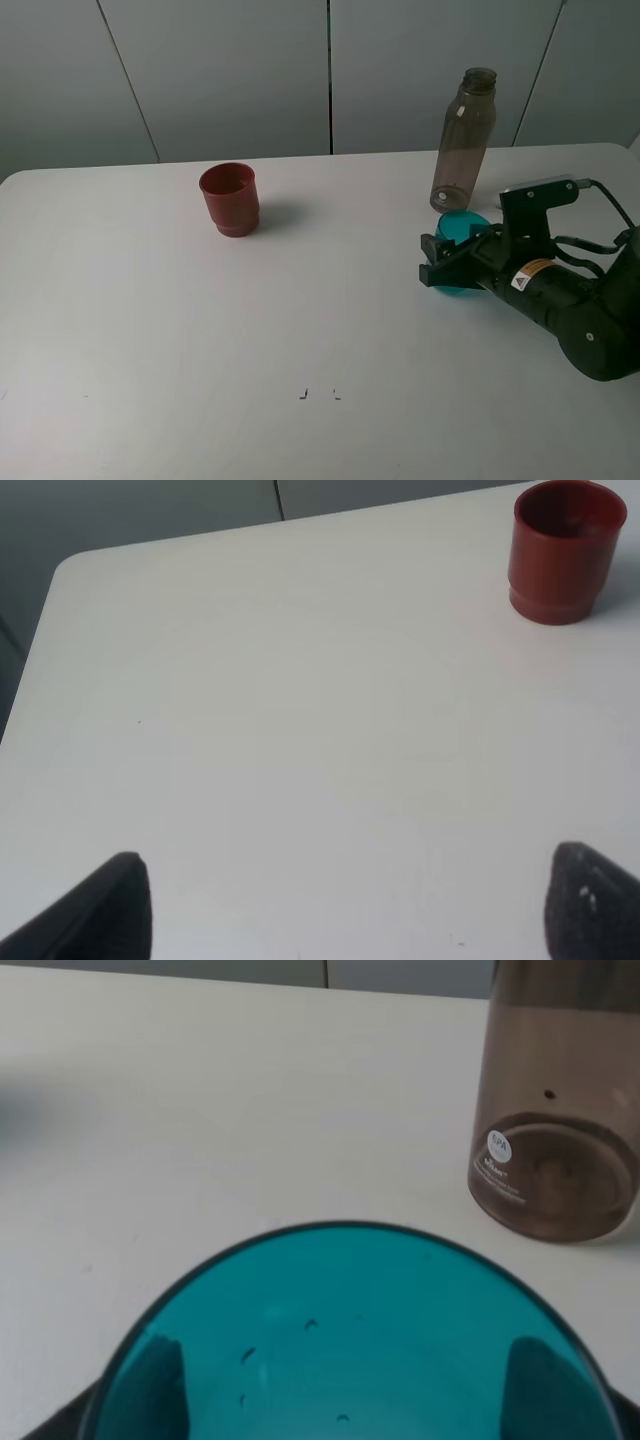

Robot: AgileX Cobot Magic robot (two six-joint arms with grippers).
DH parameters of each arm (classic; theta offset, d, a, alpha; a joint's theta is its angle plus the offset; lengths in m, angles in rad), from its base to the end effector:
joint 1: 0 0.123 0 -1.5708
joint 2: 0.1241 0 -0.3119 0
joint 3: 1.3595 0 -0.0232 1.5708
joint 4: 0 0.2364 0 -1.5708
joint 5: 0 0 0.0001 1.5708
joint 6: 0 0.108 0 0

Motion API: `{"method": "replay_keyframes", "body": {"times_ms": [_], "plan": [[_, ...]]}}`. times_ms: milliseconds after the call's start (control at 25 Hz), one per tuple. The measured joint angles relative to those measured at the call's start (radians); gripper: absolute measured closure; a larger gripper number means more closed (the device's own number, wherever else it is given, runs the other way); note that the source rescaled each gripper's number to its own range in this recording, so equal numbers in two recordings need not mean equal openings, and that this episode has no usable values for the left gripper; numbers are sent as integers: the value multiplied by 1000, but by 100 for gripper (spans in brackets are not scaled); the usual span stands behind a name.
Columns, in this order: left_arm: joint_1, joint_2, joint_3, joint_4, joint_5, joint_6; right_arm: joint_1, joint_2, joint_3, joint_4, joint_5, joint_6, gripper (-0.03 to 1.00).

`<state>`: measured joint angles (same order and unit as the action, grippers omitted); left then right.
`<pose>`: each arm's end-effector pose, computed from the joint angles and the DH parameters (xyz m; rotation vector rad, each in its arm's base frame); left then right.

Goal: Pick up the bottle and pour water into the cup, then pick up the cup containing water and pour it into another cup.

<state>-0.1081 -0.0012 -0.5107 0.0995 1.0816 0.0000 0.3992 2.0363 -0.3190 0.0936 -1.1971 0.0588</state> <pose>-0.0308 0.0129 0.2639 0.1042 2.0470 0.0519 0.2618 0.1002 0.0995 -0.2512 1.9951 0.2277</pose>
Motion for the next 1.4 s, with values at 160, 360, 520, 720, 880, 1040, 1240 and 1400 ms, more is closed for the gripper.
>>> {"method": "replay_keyframes", "body": {"times_ms": [160, 360, 520, 720, 880, 1040, 1240, 1400], "plan": [[0, 0, 0, 0, 0, 0, 0, 0, 0, -4, 0, 0, 90], [0, 0, 0, 0, 0, 0, 0, 0, 0, -8, 0, 0, 7], [0, 0, 0, 0, 0, 0, 0, 0, 8, -18, -2, 0, -2], [0, 0, 0, 0, 0, 0, 0, -93, 50, -34, 91, 0, -3], [0, 0, 0, 0, 0, 0, 0, -261, 60, -51, 380, 0, -3], [0, 0, 0, 0, 0, 0, 0, -469, 62, -53, 699, 0, -3], [0, 0, 0, 0, 0, 0, 0, -782, -2, -53, 1156, 0, -3], [0, 0, 0, 0, 0, 0, 0, -1016, -105, -57, 1465, 0, -3]]}}
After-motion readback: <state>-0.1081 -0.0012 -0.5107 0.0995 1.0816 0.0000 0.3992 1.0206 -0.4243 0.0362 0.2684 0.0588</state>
